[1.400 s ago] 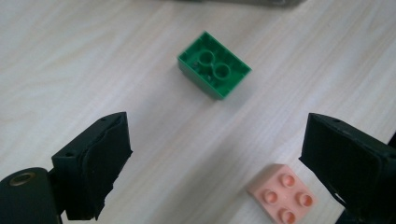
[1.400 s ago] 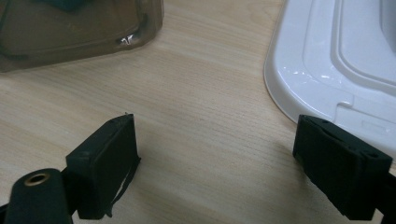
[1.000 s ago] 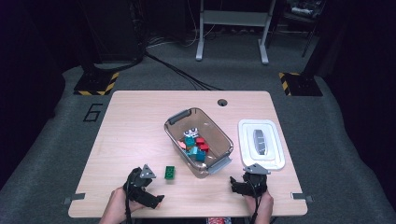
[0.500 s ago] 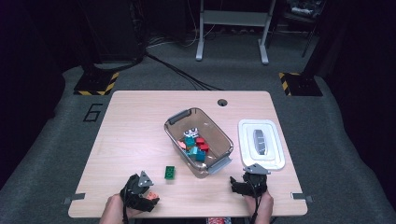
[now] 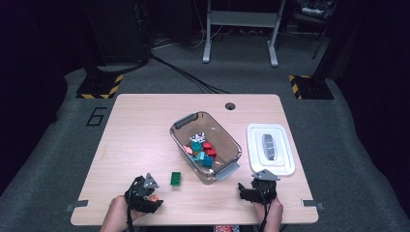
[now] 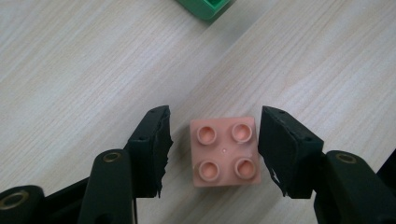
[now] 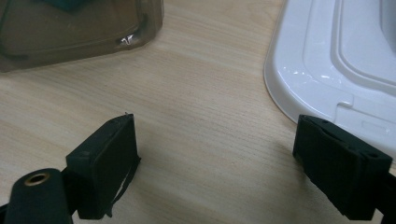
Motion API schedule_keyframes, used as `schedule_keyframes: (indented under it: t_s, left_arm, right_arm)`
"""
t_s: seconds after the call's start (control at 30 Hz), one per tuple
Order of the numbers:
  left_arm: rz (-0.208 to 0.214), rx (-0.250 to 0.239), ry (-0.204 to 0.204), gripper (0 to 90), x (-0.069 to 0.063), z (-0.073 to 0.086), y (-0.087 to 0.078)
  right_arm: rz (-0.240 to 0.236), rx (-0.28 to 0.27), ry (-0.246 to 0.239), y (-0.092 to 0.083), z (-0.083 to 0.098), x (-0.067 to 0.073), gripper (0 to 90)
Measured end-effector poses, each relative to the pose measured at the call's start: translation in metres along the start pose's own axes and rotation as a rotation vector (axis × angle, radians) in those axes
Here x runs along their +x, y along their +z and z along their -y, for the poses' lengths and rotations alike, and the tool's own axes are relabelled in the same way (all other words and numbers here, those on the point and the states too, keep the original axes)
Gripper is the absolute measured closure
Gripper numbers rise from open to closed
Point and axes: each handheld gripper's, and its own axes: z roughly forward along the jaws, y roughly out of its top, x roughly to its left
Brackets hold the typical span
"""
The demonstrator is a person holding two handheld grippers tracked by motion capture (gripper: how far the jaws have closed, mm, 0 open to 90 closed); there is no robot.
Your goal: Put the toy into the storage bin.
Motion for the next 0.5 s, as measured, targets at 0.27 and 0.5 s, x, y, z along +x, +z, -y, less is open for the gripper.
schedule_keyframes:
  t_s: [0.27, 0.5]
  left_arm:
    - [0.004, 0.011, 0.006, 58.7, -0.0005, 0.0003, 0.0018]
    - [0.005, -0.03, -0.013, 59.0, 0.0067, -0.0052, -0.0045]
  right_arm:
    - [0.0, 0.0, 0.0, 0.0, 0.0, 0.0, 12.8]
    - [0.0, 0.0, 0.0, 0.0, 0.0, 0.0, 12.8]
